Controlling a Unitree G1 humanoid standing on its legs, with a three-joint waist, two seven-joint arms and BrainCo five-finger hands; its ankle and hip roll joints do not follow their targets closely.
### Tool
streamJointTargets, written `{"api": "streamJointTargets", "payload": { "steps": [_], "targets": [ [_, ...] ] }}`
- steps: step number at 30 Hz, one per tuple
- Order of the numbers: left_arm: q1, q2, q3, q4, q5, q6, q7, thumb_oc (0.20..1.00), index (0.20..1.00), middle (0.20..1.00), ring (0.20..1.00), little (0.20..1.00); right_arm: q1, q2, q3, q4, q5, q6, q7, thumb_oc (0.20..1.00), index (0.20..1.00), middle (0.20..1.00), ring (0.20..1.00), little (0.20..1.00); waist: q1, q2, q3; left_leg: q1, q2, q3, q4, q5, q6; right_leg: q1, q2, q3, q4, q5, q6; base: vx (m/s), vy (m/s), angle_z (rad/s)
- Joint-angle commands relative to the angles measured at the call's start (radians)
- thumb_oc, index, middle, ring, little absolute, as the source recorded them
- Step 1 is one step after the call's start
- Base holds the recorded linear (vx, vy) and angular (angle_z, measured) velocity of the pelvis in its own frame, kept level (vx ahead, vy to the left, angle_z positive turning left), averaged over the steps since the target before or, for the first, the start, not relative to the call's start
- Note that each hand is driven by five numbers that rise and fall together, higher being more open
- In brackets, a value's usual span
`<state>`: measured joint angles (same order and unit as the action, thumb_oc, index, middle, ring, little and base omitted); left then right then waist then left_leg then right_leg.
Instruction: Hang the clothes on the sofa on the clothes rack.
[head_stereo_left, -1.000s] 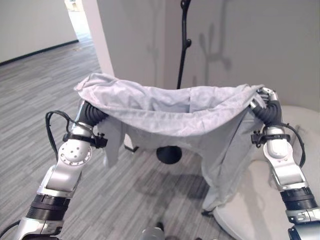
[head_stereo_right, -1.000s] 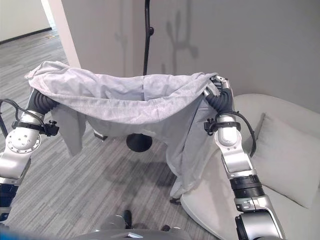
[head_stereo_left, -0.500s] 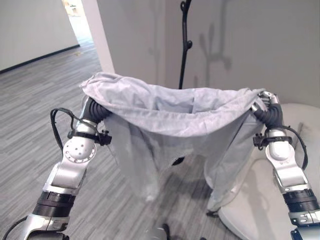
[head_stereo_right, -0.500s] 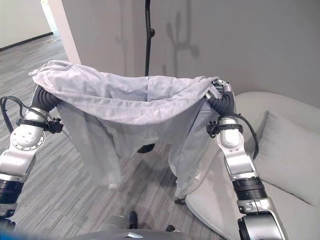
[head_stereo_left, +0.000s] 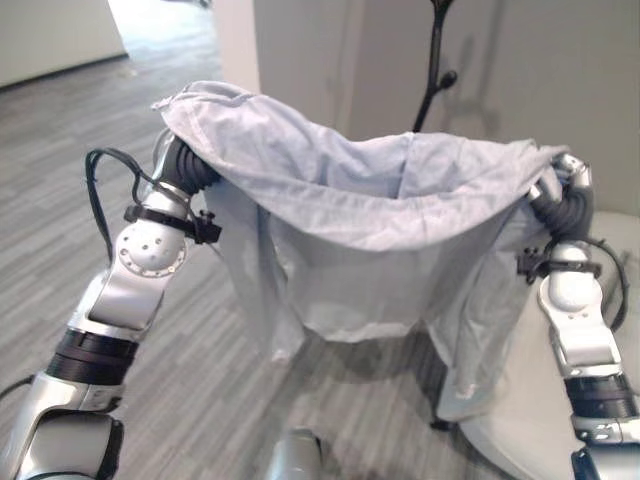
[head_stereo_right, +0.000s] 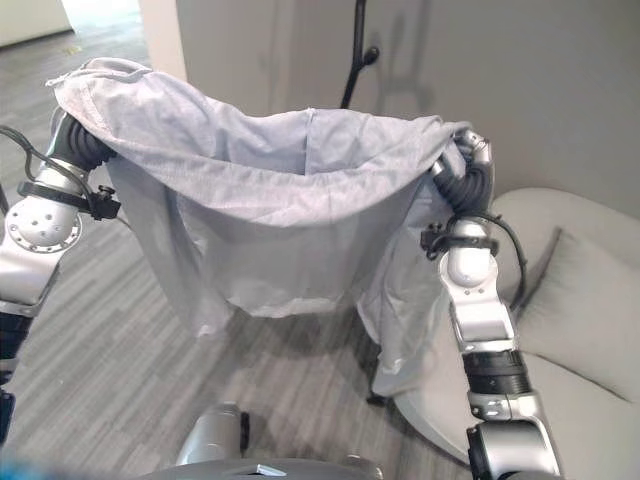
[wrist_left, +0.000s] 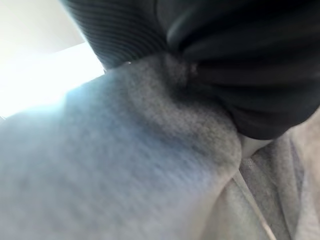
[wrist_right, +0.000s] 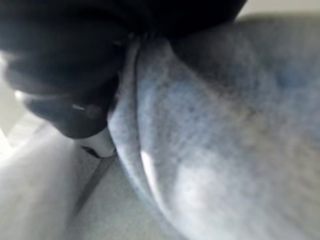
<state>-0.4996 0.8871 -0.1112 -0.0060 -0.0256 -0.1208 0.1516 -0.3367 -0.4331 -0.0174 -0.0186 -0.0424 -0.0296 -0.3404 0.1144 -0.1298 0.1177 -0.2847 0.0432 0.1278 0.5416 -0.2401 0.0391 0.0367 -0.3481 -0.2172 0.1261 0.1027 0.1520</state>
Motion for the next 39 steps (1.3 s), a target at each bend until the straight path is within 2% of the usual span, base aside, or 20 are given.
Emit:
{"api": "streamJointTargets", "payload": {
  "steps": [1, 3, 5, 7, 9, 15, 22, 24, 26, 30, 34, 36, 39],
  "targets": [
    [0.060, 0.016, 0.064, -0.036, 0.000, -0.016, 0.032, 0.200, 0.200, 0.200, 0.200, 0.200, -0.044, -0.096, -0.077, 0.081, -0.014, -0.026, -0.031, 0.200, 0.200, 0.200, 0.200, 0.200, 0.018, 0.015, -0.088, 0.170, 0.038, -0.066, -0.497, 0.238, -0.135, 0.014, 0.067, 0.000, -0.006, -0.067, 0.105, 0.21, 0.411, -0.07],
    [0.048, 0.006, 0.053, -0.033, -0.001, -0.020, 0.022, 0.200, 0.200, 0.200, 0.200, 0.200, -0.055, -0.106, -0.070, 0.085, -0.012, -0.033, -0.028, 0.200, 0.200, 0.200, 0.200, 0.200, 0.027, 0.012, -0.080, 0.182, 0.018, -0.057, -0.501, 0.236, -0.124, -0.019, 0.109, -0.018, -0.057, -0.065, 0.096, 0.10, 0.122, 0.01],
    [0.045, -0.002, 0.051, -0.037, 0.003, -0.022, 0.020, 0.200, 0.200, 0.200, 0.200, 0.200, -0.073, -0.108, -0.064, 0.086, -0.012, -0.036, -0.029, 0.200, 0.200, 0.200, 0.200, 0.200, 0.027, 0.021, -0.060, 0.198, 0.011, -0.058, -0.504, 0.230, -0.118, -0.071, 0.120, -0.030, -0.093, -0.036, 0.099, 0.04, 0.029, -0.09],
    [0.050, -0.016, 0.054, -0.043, 0.013, -0.025, 0.027, 0.200, 0.200, 0.200, 0.200, 0.200, -0.074, -0.114, -0.065, 0.083, -0.016, -0.038, -0.028, 0.200, 0.200, 0.200, 0.200, 0.200, 0.008, 0.030, -0.044, 0.206, -0.001, -0.070, -0.490, 0.222, -0.117, -0.074, 0.142, -0.004, -0.135, -0.031, 0.103, 0.07, 0.002, 0.13],
    [0.046, -0.022, 0.052, -0.040, 0.015, -0.028, 0.028, 0.200, 0.200, 0.200, 0.200, 0.200, -0.074, -0.118, -0.067, 0.085, -0.015, -0.040, -0.029, 0.200, 0.200, 0.200, 0.200, 0.200, 0.010, 0.028, -0.048, 0.220, -0.001, -0.071, -0.499, 0.222, -0.118, -0.063, 0.147, 0.003, -0.155, -0.023, 0.107, 0.10, -0.046, 0.38],
    [0.044, -0.029, 0.045, -0.034, 0.018, -0.024, 0.033, 0.200, 0.200, 0.200, 0.200, 0.200, -0.071, -0.134, -0.066, 0.091, 0.002, -0.040, -0.021, 0.200, 0.200, 0.200, 0.200, 0.200, 0.007, 0.024, -0.079, 0.256, 0.020, -0.059, -0.555, 0.233, -0.138, -0.015, 0.159, -0.014, -0.207, -0.005, 0.110, 0.08, -0.119, 0.04],
    [0.066, -0.033, 0.052, -0.042, 0.022, -0.020, 0.033, 0.200, 0.200, 0.200, 0.200, 0.200, -0.064, -0.134, -0.067, 0.088, 0.030, -0.056, -0.009, 0.200, 0.200, 0.200, 0.200, 0.200, -0.009, 0.033, -0.083, 0.273, 0.064, -0.080, -0.611, 0.263, -0.171, 0.005, 0.202, -0.038, -0.213, -0.046, 0.098, 0.02, -0.164, 0.09],
    [0.073, -0.035, 0.053, -0.048, 0.022, -0.018, 0.033, 0.200, 0.200, 0.200, 0.200, 0.200, -0.071, -0.137, -0.059, 0.092, 0.044, -0.065, -0.009, 0.200, 0.200, 0.200, 0.200, 0.200, -0.010, 0.032, -0.071, 0.257, 0.083, -0.099, -0.598, 0.266, -0.182, 0.007, 0.222, -0.045, -0.213, -0.057, 0.086, -0.02, -0.216, 0.14],
    [0.085, -0.046, 0.062, -0.060, 0.018, -0.017, 0.030, 0.200, 0.200, 0.200, 0.200, 0.200, -0.081, -0.150, -0.055, 0.090, 0.057, -0.072, -0.007, 0.200, 0.200, 0.200, 0.200, 0.200, -0.014, 0.033, -0.045, 0.213, 0.090, -0.136, -0.525, 0.254, -0.189, 0.010, 0.232, -0.058, -0.213, -0.064, 0.073, -0.06, -0.160, 0.22],
    [0.115, -0.085, 0.074, -0.065, 0.009, -0.018, 0.031, 0.200, 0.200, 0.200, 0.200, 0.200, -0.083, -0.164, -0.052, 0.085, 0.065, -0.071, 0.005, 0.200, 0.200, 0.200, 0.200, 0.200, -0.030, 0.043, -0.031, 0.162, 0.052, -0.141, -0.462, 0.235, -0.177, 0.018, 0.223, -0.082, -0.213, -0.064, 0.070, -0.01, -0.014, 0.22],
    [0.126, -0.096, 0.079, -0.076, 0.008, -0.021, 0.030, 0.200, 0.200, 0.200, 0.200, 0.200, -0.106, -0.172, -0.041, 0.104, 0.066, -0.070, 0.005, 0.200, 0.200, 0.200, 0.200, 0.200, -0.034, 0.060, -0.039, 0.150, -0.035, -0.116, -0.491, 0.210, -0.128, 0.002, 0.211, -0.075, -0.213, -0.046, 0.071, 0.02, 0.094, 0.22],
    [0.134, -0.104, 0.082, -0.085, 0.018, -0.021, 0.028, 0.200, 0.200, 0.200, 0.200, 0.200, -0.115, -0.175, -0.037, 0.113, 0.050, -0.066, 0.007, 0.200, 0.200, 0.200, 0.200, 0.200, -0.040, 0.074, -0.053, 0.174, -0.041, -0.102, -0.518, 0.227, -0.118, 0.000, 0.211, -0.078, -0.213, -0.045, 0.072, 0.08, 0.125, 0.02],
    [0.151, -0.107, 0.094, -0.084, 0.020, -0.019, 0.027, 0.200, 0.200, 0.200, 0.200, 0.200, -0.110, -0.163, -0.039, 0.110, 0.036, -0.057, 0.011, 0.200, 0.200, 0.200, 0.200, 0.200, -0.042, 0.075, -0.075, 0.206, -0.046, -0.080, -0.547, 0.228, -0.114, 0.011, 0.196, -0.081, -0.213, -0.047, 0.077, 0.12, 0.100, -0.08]
  ]
}}
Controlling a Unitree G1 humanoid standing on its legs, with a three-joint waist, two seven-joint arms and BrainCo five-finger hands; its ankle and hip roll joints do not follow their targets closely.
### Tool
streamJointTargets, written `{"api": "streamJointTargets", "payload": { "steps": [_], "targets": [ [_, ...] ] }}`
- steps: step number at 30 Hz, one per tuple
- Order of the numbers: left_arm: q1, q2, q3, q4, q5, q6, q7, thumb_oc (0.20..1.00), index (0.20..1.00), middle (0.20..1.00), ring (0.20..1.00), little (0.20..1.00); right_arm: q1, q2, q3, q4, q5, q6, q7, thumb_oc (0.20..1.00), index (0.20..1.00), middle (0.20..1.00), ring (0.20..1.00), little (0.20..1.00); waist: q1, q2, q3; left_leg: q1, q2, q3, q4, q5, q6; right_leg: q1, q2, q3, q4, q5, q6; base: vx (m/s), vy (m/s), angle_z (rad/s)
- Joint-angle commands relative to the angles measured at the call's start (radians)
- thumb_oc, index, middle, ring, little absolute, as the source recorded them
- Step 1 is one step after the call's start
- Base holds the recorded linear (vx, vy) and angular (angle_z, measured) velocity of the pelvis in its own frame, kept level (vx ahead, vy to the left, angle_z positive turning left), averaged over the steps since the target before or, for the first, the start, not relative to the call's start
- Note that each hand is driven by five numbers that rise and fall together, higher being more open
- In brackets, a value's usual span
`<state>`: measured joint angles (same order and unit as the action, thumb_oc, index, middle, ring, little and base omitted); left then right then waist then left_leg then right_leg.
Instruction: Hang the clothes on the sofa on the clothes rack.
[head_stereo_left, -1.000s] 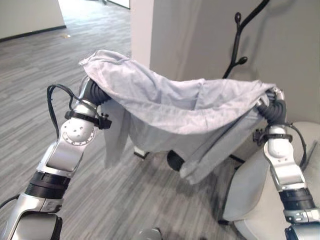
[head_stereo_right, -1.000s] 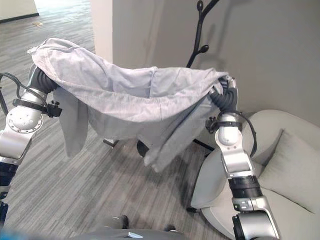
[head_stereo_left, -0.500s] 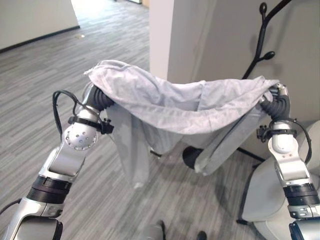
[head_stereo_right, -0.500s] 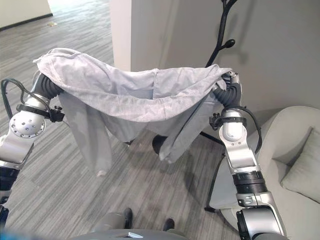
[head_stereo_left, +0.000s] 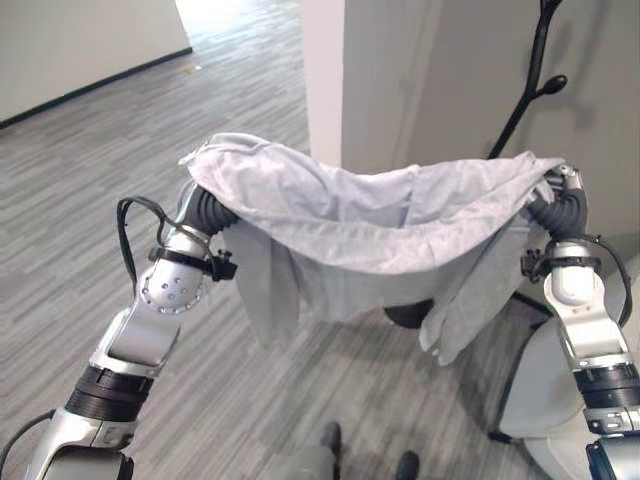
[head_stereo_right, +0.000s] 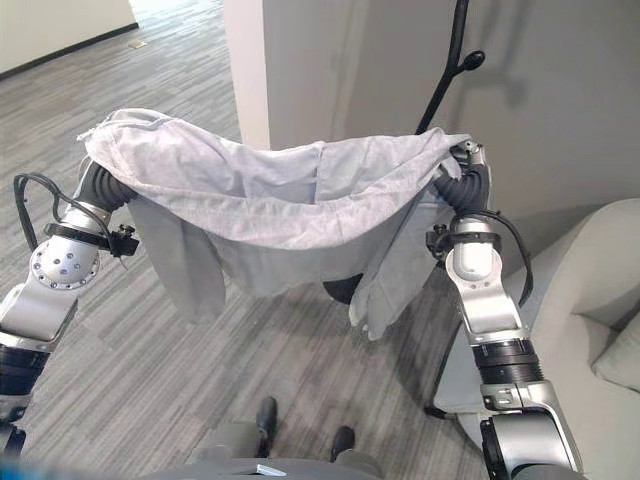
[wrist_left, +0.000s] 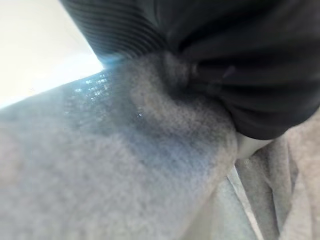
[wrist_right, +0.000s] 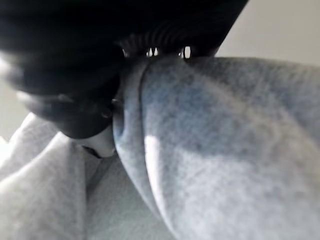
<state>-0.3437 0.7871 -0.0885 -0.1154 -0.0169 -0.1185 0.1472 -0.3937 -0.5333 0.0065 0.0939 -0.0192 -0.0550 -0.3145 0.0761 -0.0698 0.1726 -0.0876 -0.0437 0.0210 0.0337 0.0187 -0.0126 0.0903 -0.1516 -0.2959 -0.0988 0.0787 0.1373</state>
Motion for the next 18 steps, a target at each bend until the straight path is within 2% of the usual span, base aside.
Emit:
{"api": "streamJointTargets", "payload": {
  "steps": [1, 4, 6, 7, 9, 10, 13, 14, 16, 18],
  "targets": [
    [-0.004, -0.006, 0.072, 0.025, 0.011, -0.021, 0.032, 0.200, 0.200, 0.200, 0.200, 0.200, -0.052, -0.062, -0.062, -0.003, 0.012, -0.031, -0.015, 0.200, 0.200, 0.200, 0.200, 0.200, -0.002, 0.014, -0.129, 0.011, 0.040, 0.029, -0.041, -0.031, -0.062, -0.042, -0.001, 0.000, 0.012, -0.023, 0.092, 0.11, 0.114, -0.09],
    [0.013, 0.001, 0.089, 0.017, 0.008, -0.021, 0.034, 0.200, 0.200, 0.200, 0.200, 0.200, -0.067, -0.049, -0.054, 0.002, 0.000, -0.023, -0.014, 0.200, 0.200, 0.200, 0.200, 0.200, 0.013, 0.013, -0.131, 0.023, 0.029, 0.035, -0.040, -0.042, -0.052, -0.036, -0.021, 0.000, 0.024, -0.024, 0.099, 0.08, 0.103, -0.11],
    [0.025, 0.013, 0.106, 0.007, 0.007, -0.020, 0.030, 0.200, 0.200, 0.200, 0.200, 0.200, -0.075, -0.035, -0.048, 0.004, -0.003, -0.022, -0.014, 0.200, 0.200, 0.200, 0.200, 0.200, 0.028, 0.018, -0.120, 0.021, 0.027, 0.040, -0.017, -0.057, -0.040, -0.062, -0.041, 0.000, 0.114, -0.051, 0.097, 0.03, 0.122, -0.16],
    [0.030, 0.026, 0.115, 0.000, 0.008, -0.018, 0.031, 0.200, 0.200, 0.200, 0.200, 0.200, -0.075, -0.017, -0.044, 0.001, -0.003, -0.020, -0.014, 0.200, 0.200, 0.200, 0.200, 0.200, 0.036, 0.023, -0.105, 0.029, 0.033, 0.053, 0.002, -0.071, -0.030, -0.095, -0.060, -0.001, 0.220, -0.070, 0.096, 0.06, 0.122, -0.31],
    [0.031, 0.032, 0.122, -0.003, 0.009, -0.017, 0.034, 0.200, 0.200, 0.200, 0.200, 0.200, -0.076, -0.007, -0.043, -0.006, -0.005, -0.019, -0.011, 0.200, 0.200, 0.200, 0.200, 0.200, 0.039, 0.024, -0.097, 0.034, 0.038, 0.056, 0.009, -0.076, -0.028, -0.116, -0.071, 0.001, 0.268, -0.067, 0.099, 0.08, 0.043, -0.40],
    [0.032, 0.031, 0.129, -0.003, 0.009, -0.019, 0.040, 0.200, 0.200, 0.200, 0.200, 0.200, -0.079, -0.005, -0.041, -0.012, -0.009, -0.015, -0.007, 0.200, 0.200, 0.200, 0.200, 0.200, 0.041, 0.025, -0.095, 0.047, 0.043, 0.054, 0.010, -0.086, -0.026, -0.130, -0.094, 0.008, 0.284, -0.062, 0.097, 0.13, -0.067, -0.18],
    [0.010, 0.034, 0.112, -0.005, 0.002, -0.024, 0.048, 0.200, 0.200, 0.200, 0.200, 0.200, -0.101, -0.026, -0.041, -0.013, -0.003, -0.016, -0.016, 0.200, 0.200, 0.200, 0.200, 0.200, 0.028, 0.040, -0.088, 0.058, 0.076, 0.040, 0.002, -0.094, -0.040, -0.164, -0.138, 0.046, 0.229, -0.030, 0.097, 0.12, -0.136, -0.05],
    [0.007, 0.033, 0.111, -0.003, 0.001, -0.025, 0.049, 0.200, 0.200, 0.200, 0.200, 0.200, -0.104, -0.027, -0.041, -0.012, -0.002, -0.016, -0.017, 0.200, 0.200, 0.200, 0.200, 0.200, 0.029, 0.042, -0.089, 0.056, 0.077, 0.041, 0.002, -0.095, -0.040, -0.165, -0.136, 0.046, 0.226, -0.028, 0.097, 0.16, -0.195, 0.11],
    [-0.030, 0.041, 0.095, -0.005, 0.000, -0.034, 0.078, 0.200, 0.200, 0.200, 0.200, 0.200, -0.161, -0.057, -0.030, -0.011, 0.004, -0.022, -0.035, 0.200, 0.200, 0.200, 0.200, 0.200, 0.019, 0.066, -0.076, 0.087, 0.121, 0.021, -0.009, -0.120, -0.068, -0.254, -0.213, 0.082, 0.118, 0.046, 0.121, 0.28, -0.275, 0.11],
    [-0.032, 0.036, 0.095, -0.007, -0.005, -0.038, 0.086, 0.200, 0.200, 0.200, 0.200, 0.200, -0.183, -0.070, -0.019, -0.001, 0.003, -0.027, -0.042, 0.200, 0.200, 0.200, 0.200, 0.200, 0.018, 0.074, -0.070, 0.117, 0.140, 0.018, -0.022, -0.132, -0.082, -0.281, -0.221, 0.067, 0.079, 0.071, 0.124, 0.19, -0.179, 0.10]
  ]
}}
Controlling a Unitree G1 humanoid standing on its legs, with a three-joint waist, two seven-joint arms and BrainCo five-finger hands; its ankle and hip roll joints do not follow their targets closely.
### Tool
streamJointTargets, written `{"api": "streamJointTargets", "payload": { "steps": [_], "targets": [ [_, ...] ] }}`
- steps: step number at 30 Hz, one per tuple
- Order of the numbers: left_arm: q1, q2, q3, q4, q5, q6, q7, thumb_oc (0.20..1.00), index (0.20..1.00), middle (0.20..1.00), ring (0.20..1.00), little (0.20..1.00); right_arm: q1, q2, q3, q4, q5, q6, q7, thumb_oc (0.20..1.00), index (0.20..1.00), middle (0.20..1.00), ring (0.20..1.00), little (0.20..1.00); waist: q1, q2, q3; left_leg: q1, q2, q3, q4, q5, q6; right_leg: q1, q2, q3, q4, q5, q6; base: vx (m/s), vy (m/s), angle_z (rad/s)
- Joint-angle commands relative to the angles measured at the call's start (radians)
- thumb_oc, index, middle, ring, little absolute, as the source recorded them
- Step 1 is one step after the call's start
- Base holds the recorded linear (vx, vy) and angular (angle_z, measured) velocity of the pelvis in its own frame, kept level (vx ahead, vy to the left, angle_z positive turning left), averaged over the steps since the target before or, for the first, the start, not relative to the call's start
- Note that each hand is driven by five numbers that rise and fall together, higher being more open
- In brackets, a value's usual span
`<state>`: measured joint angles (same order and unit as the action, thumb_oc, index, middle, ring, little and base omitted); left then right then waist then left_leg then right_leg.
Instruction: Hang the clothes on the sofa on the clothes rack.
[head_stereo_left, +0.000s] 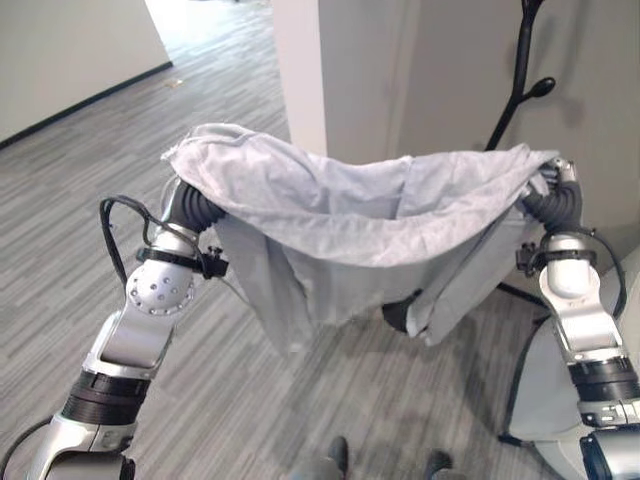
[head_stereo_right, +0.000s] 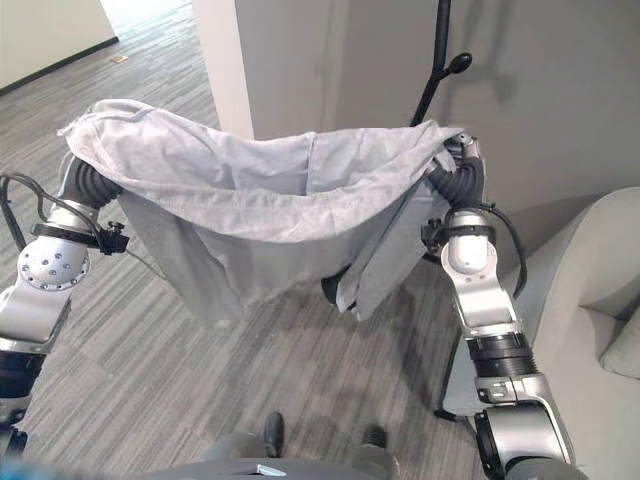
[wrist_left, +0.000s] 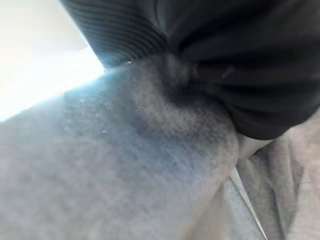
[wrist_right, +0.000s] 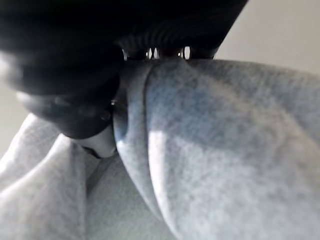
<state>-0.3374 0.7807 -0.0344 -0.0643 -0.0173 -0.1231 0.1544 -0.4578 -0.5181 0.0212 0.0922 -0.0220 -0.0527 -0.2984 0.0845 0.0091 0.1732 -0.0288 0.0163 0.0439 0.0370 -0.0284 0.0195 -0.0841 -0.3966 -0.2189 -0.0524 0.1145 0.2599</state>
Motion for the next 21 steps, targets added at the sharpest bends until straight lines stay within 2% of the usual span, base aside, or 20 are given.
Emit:
{"api": "streamJointTargets", "payload": {
  "steps": [1, 2, 3, 4, 5, 7, 8, 10, 11, 12, 14, 16, 17, 18, 19, 21],
  "targets": [
    [-0.038, 0.042, 0.041, -0.058, -0.004, -0.034, 0.079, 0.200, 0.200, 0.200, 0.200, 0.200, -0.120, -0.086, -0.032, 0.002, 0.006, -0.030, -0.058, 0.200, 0.200, 0.200, 0.200, 0.200, 0.010, -0.002, -0.069, 0.061, 0.082, -0.005, -0.027, -0.084, -0.115, -0.103, 0.026, -0.012, 0.030, 0.037, 0.002, 0.36, -0.298, 0.04],
    [-0.036, 0.041, 0.043, -0.061, -0.007, -0.036, 0.090, 0.200, 0.200, 0.200, 0.200, 0.200, -0.129, -0.114, -0.024, 0.013, 0.005, -0.027, -0.058, 0.200, 0.200, 0.200, 0.200, 0.200, -0.001, -0.002, -0.065, 0.113, 0.108, -0.009, -0.051, -0.099, -0.136, -0.138, 0.017, -0.035, 0.007, 0.052, 0.002, 0.38, -0.338, 0.14],
    [-0.045, 0.044, 0.037, -0.059, -0.011, -0.041, 0.091, 0.200, 0.200, 0.200, 0.200, 0.200, -0.132, -0.128, -0.019, 0.014, 0.007, -0.029, -0.058, 0.200, 0.200, 0.200, 0.200, 0.200, -0.004, -0.015, -0.067, 0.126, 0.114, -0.016, -0.061, -0.106, -0.147, -0.119, 0.026, -0.035, -0.010, 0.063, 0.002, 0.63, -0.652, 0.23],
    [-0.075, 0.048, 0.015, -0.041, -0.010, -0.039, 0.096, 0.200, 0.200, 0.200, 0.200, 0.200, -0.127, -0.152, -0.029, 0.013, 0.010, -0.025, -0.059, 0.200, 0.200, 0.200, 0.200, 0.200, -0.032, -0.040, -0.071, 0.165, 0.149, -0.021, -0.087, -0.113, -0.175, -0.090, 0.038, -0.028, -0.003, 0.098, 0.002, 0.38, -0.460, 0.46],
    [-0.078, 0.048, 0.011, -0.039, -0.010, -0.040, 0.096, 0.200, 0.200, 0.200, 0.200, 0.200, -0.125, -0.153, -0.032, 0.011, 0.010, -0.025, -0.058, 0.200, 0.200, 0.200, 0.200, 0.200, -0.032, -0.038, -0.070, 0.169, 0.151, -0.023, -0.092, -0.111, -0.176, -0.086, 0.039, -0.032, -0.004, 0.097, 0.002, 0.38, -0.464, 0.88],
    [-0.093, 0.037, -0.002, -0.024, -0.010, -0.041, 0.097, 0.200, 0.200, 0.200, 0.200, 0.200, -0.116, -0.173, -0.050, -0.002, 0.009, -0.032, -0.060, 0.200, 0.200, 0.200, 0.200, 0.200, -0.050, -0.054, -0.082, 0.202, 0.206, -0.019, -0.110, -0.107, -0.204, -0.080, 0.053, -0.038, 0.029, 0.095, 0.002, 0.34, -0.418, 1.03],
    [-0.098, 0.022, -0.015, -0.010, -0.019, -0.042, 0.096, 0.200, 0.200, 0.200, 0.200, 0.200, -0.106, -0.179, -0.050, -0.009, 0.011, -0.040, -0.060, 0.200, 0.200, 0.200, 0.200, 0.200, -0.061, -0.051, -0.088, 0.216, 0.247, -0.023, -0.121, -0.090, -0.225, -0.083, 0.073, -0.054, 0.073, 0.075, 0.002, 0.35, -0.454, 0.62],
    [-0.109, 0.015, -0.026, -0.011, -0.024, -0.041, 0.093, 0.200, 0.200, 0.200, 0.200, 0.200, -0.100, -0.203, -0.060, -0.020, 0.015, -0.035, -0.058, 0.200, 0.200, 0.200, 0.200, 0.200, -0.071, -0.048, -0.090, 0.193, 0.287, -0.044, -0.114, -0.048, -0.238, -0.075, 0.096, -0.049, 0.092, 0.054, 0.002, 0.25, -0.415, 0.38],
    [-0.133, 0.010, -0.043, -0.008, -0.026, -0.040, 0.095, 0.200, 0.200, 0.200, 0.200, 0.200, -0.095, -0.227, -0.065, -0.037, 0.022, -0.042, -0.062, 0.200, 0.200, 0.200, 0.200, 0.200, -0.090, -0.043, -0.105, 0.152, 0.317, -0.056, -0.108, 0.007, -0.248, -0.063, 0.129, -0.064, 0.086, 0.010, 0.002, 0.18, -0.353, 0.24],
    [-0.135, 0.009, -0.044, -0.007, -0.027, -0.039, 0.095, 0.200, 0.200, 0.200, 0.200, 0.200, -0.094, -0.228, -0.066, -0.037, 0.022, -0.042, -0.062, 0.200, 0.200, 0.200, 0.200, 0.200, -0.094, -0.040, -0.109, 0.146, 0.320, -0.061, -0.109, 0.009, -0.250, -0.065, 0.130, -0.070, 0.085, 0.008, 0.002, 0.19, -0.349, 0.19],
    [-0.164, 0.009, -0.057, -0.005, -0.032, -0.035, 0.099, 0.200, 0.200, 0.200, 0.200, 0.200, -0.094, -0.250, -0.074, -0.039, 0.033, -0.049, -0.074, 0.200, 0.200, 0.200, 0.200, 0.200, -0.102, -0.037, -0.118, 0.108, 0.335, -0.057, -0.098, 0.108, -0.236, -0.039, 0.168, -0.069, 0.068, -0.032, 0.002, 0.15, -0.231, 0.33],
    [-0.177, 0.003, -0.064, -0.002, -0.039, -0.035, 0.097, 0.200, 0.200, 0.200, 0.200, 0.200, -0.087, -0.266, -0.081, -0.038, 0.040, -0.051, -0.079, 0.200, 0.200, 0.200, 0.200, 0.200, -0.107, -0.041, -0.126, 0.084, 0.322, -0.032, -0.099, 0.110, -0.215, -0.005, 0.197, -0.073, 0.039, -0.056, -0.010, 0.14, -0.247, 0.16],
    [-0.177, 0.003, -0.064, -0.002, -0.039, -0.035, 0.097, 0.200, 0.200, 0.200, 0.200, 0.200, -0.087, -0.266, -0.081, -0.038, 0.040, -0.051, -0.079, 0.200, 0.200, 0.200, 0.200, 0.200, -0.107, -0.041, -0.126, 0.084, 0.322, -0.032, -0.099, 0.110, -0.215, -0.005, 0.197, -0.073, 0.039, -0.056, -0.010, 0.13, -0.250, 0.13],
    [-0.170, 0.000, -0.051, -0.007, -0.040, -0.034, 0.095, 0.200, 0.200, 0.200, 0.200, 0.200, -0.084, -0.269, -0.087, -0.037, 0.040, -0.046, -0.069, 0.200, 0.200, 0.200, 0.200, 0.200, -0.093, -0.042, -0.128, 0.068, 0.272, -0.037, -0.092, 0.060, -0.201, 0.034, 0.211, -0.086, -0.007, -0.056, -0.014, 0.11, -0.174, 0.15],
    [-0.165, -0.007, -0.044, -0.013, -0.038, -0.032, 0.089, 0.200, 0.200, 0.200, 0.200, 0.200, -0.081, -0.268, -0.088, -0.036, 0.042, -0.047, -0.061, 0.200, 0.200, 0.200, 0.200, 0.200, -0.088, -0.043, -0.129, 0.056, 0.235, -0.042, -0.086, 0.041, -0.193, 0.057, 0.220, -0.094, -0.030, -0.052, -0.015, 0.15, -0.215, 0.15],
    [-0.156, -0.020, -0.041, -0.018, -0.028, -0.026, 0.079, 0.200, 0.200, 0.200, 0.200, 0.200, -0.076, -0.267, -0.090, -0.032, 0.046, -0.048, -0.058, 0.200, 0.200, 0.200, 0.200, 0.200, -0.081, -0.052, -0.129, 0.005, 0.142, -0.033, -0.088, 0.036, -0.176, 0.077, 0.220, -0.106, -0.035, -0.055, -0.016, 0.10, -0.108, 0.26]
  ]
}}
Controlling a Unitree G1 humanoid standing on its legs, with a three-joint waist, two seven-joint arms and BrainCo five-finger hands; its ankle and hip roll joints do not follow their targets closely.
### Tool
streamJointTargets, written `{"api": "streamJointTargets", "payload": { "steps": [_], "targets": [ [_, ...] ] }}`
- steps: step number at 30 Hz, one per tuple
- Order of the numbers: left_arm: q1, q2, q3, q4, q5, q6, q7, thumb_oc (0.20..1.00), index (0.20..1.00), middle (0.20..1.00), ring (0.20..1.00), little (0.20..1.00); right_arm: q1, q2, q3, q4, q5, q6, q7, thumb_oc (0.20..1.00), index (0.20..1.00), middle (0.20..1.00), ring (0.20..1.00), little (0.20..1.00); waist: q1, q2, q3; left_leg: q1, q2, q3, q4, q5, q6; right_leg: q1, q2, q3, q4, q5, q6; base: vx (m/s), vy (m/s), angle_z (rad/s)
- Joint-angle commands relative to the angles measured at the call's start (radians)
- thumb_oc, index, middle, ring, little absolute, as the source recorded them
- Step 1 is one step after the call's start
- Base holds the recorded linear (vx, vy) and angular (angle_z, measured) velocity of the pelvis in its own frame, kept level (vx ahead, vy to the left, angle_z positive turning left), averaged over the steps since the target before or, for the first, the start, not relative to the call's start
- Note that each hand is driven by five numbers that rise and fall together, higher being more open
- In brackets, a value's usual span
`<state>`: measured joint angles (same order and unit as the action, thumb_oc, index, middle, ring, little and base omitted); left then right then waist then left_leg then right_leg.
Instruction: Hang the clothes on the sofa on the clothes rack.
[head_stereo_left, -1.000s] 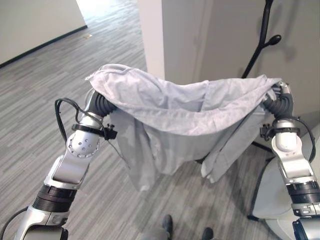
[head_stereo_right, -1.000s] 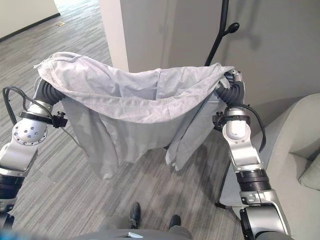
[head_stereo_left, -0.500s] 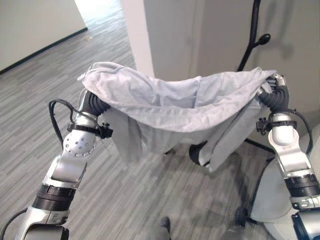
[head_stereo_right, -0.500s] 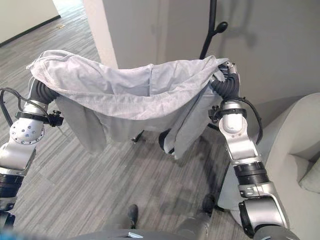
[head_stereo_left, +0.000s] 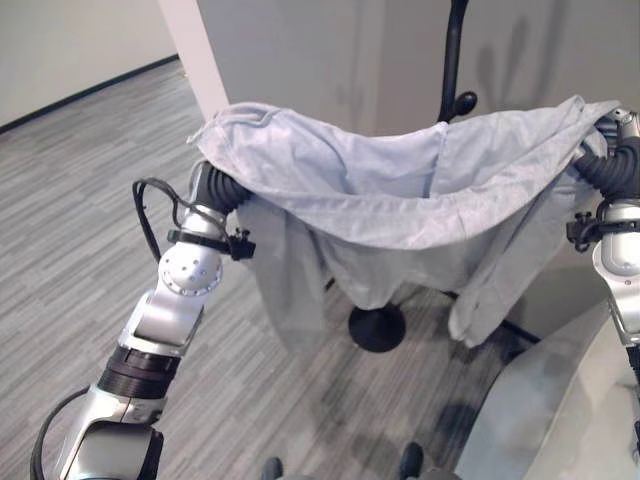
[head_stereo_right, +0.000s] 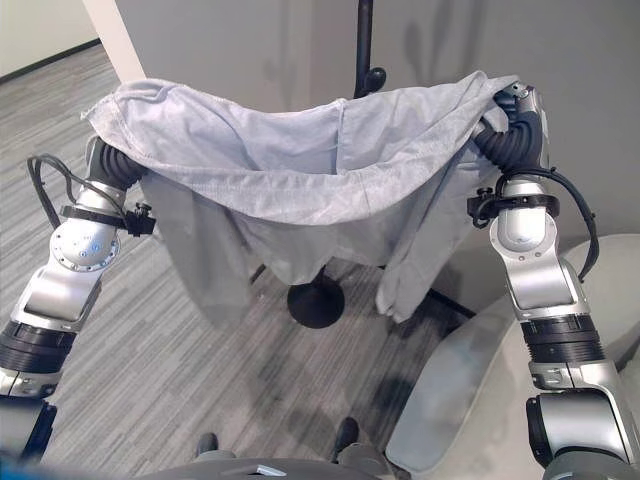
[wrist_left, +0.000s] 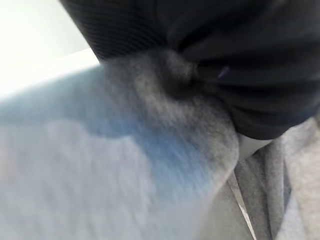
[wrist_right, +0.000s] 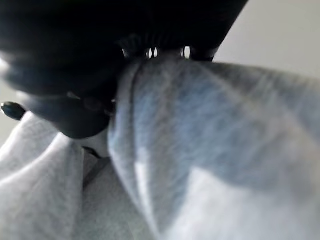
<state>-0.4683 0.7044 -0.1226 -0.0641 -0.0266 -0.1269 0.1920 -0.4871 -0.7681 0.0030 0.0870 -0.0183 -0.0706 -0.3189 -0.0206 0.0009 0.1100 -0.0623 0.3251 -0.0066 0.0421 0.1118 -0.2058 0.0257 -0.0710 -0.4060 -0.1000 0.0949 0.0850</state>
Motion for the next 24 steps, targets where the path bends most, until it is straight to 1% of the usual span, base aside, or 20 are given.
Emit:
{"api": "streamJointTargets", "payload": {
  "steps": [1, 2, 3, 4, 5, 6, 10, 11, 13, 18, 24],
  "targets": [
    [-0.026, 0.056, 0.046, -0.014, -0.017, -0.019, 0.039, 0.200, 0.200, 0.200, 0.200, 0.200, -0.050, -0.006, -0.066, -0.019, 0.046, -0.030, -0.038, 0.200, 0.200, 0.200, 0.200, 0.200, 0.032, -0.044, -0.058, 0.012, -0.214, 0.018, -0.104, -0.107, 0.064, -0.033, -0.097, 0.087, 0.013, -0.034, 0.151, 0.04, -0.070, 0.49],
    [-0.028, 0.058, 0.044, -0.014, -0.014, -0.021, 0.038, 0.200, 0.200, 0.200, 0.200, 0.200, -0.060, 0.003, -0.062, -0.011, 0.047, -0.035, -0.044, 0.200, 0.200, 0.200, 0.200, 0.200, 0.045, -0.046, -0.045, -0.019, -0.259, 0.007, -0.111, -0.109, 0.078, -0.036, -0.094, 0.094, 0.013, -0.035, 0.149, 0.01, -0.033, 0.48],
    [-0.027, 0.064, 0.045, -0.016, -0.014, -0.023, 0.039, 0.200, 0.200, 0.200, 0.200, 0.200, -0.074, 0.008, -0.050, 0.000, 0.044, -0.037, -0.042, 0.200, 0.200, 0.200, 0.200, 0.200, 0.054, -0.045, -0.046, -0.018, -0.280, -0.003, -0.118, -0.120, 0.089, -0.038, -0.093, 0.099, 0.013, -0.033, 0.148, 0.02, 0.007, 0.20],
    [-0.026, 0.066, 0.046, -0.020, -0.008, -0.026, 0.040, 0.200, 0.200, 0.200, 0.200, 0.200, -0.085, 0.011, -0.045, 0.011, 0.040, -0.038, -0.044, 0.200, 0.200, 0.200, 0.200, 0.200, 0.060, -0.039, -0.042, -0.022, -0.294, -0.011, -0.115, -0.119, 0.097, -0.035, -0.089, 0.099, 0.013, -0.032, 0.146, 0.05, 0.038, -0.12],
    [-0.021, 0.066, 0.049, -0.023, -0.005, -0.027, 0.043, 0.200, 0.200, 0.200, 0.200, 0.200, -0.086, 0.022, -0.039, 0.014, 0.036, -0.035, -0.040, 0.200, 0.200, 0.200, 0.200, 0.200, 0.058, -0.033, -0.046, -0.014, -0.295, -0.003, -0.116, -0.115, 0.099, -0.030, -0.091, 0.092, 0.013, -0.031, 0.146, 0.12, 0.076, -0.16],
    [-0.001, 0.058, 0.056, -0.020, 0.000, -0.023, 0.041, 0.200, 0.200, 0.200, 0.200, 0.200, -0.068, 0.053, -0.042, 0.009, 0.026, -0.025, -0.034, 0.200, 0.200, 0.200, 0.200, 0.200, 0.052, -0.029, -0.065, 0.014, -0.299, 0.020, -0.128, -0.116, 0.100, -0.016, -0.096, 0.081, 0.013, -0.033, 0.145, 0.10, 0.071, -0.05],
    [0.017, 0.060, 0.063, -0.020, -0.001, -0.023, 0.040, 0.200, 0.200, 0.200, 0.200, 0.200, -0.061, 0.070, -0.035, 0.009, 0.016, -0.021, -0.026, 0.200, 0.200, 0.200, 0.200, 0.200, 0.054, -0.032, -0.077, 0.031, -0.307, 0.028, -0.129, -0.124, 0.104, -0.005, -0.106, 0.085, 0.013, -0.036, 0.146, 0.08, 0.071, 0.11],
    [0.032, 0.062, 0.073, -0.024, -0.002, -0.018, 0.036, 0.200, 0.200, 0.200, 0.200, 0.200, -0.058, 0.078, -0.030, 0.016, 0.013, -0.013, -0.015, 0.200, 0.200, 0.200, 0.200, 0.200, 0.057, -0.032, -0.085, 0.048, -0.305, 0.043, -0.129, -0.125, 0.104, 0.006, -0.114, 0.082, 0.013, -0.037, 0.147, 0.08, 0.075, 0.00],
    [0.040, 0.063, 0.077, -0.026, -0.003, -0.016, 0.035, 0.200, 0.200, 0.200, 0.200, 0.200, -0.056, 0.083, -0.029, 0.016, 0.012, -0.012, -0.013, 0.200, 0.200, 0.200, 0.200, 0.200, 0.059, -0.032, -0.088, 0.057, -0.303, 0.050, -0.129, -0.127, 0.103, 0.010, -0.116, 0.084, 0.013, -0.038, 0.148, 0.08, 0.064, -0.13],
    [0.077, 0.063, 0.097, -0.034, -0.010, -0.016, 0.033, 0.200, 0.200, 0.200, 0.200, 0.200, -0.043, 0.110, -0.023, 0.011, 0.012, -0.007, -0.002, 0.200, 0.200, 0.200, 0.200, 0.200, 0.073, -0.027, -0.099, 0.109, -0.282, 0.073, -0.129, -0.142, 0.100, 0.038, -0.130, 0.094, 0.013, -0.045, 0.151, 0.08, 0.046, -0.23],
    [0.079, 0.065, 0.099, -0.037, -0.010, -0.014, 0.034, 0.200, 0.200, 0.200, 0.200, 0.200, -0.040, 0.123, -0.024, 0.004, 0.012, -0.008, -0.007, 0.200, 0.200, 0.200, 0.200, 0.200, 0.074, -0.024, -0.097, 0.127, -0.278, 0.078, -0.129, -0.151, 0.101, 0.048, -0.135, 0.101, 0.013, -0.047, 0.154, 0.04, 0.024, -0.03]
  ]
}}
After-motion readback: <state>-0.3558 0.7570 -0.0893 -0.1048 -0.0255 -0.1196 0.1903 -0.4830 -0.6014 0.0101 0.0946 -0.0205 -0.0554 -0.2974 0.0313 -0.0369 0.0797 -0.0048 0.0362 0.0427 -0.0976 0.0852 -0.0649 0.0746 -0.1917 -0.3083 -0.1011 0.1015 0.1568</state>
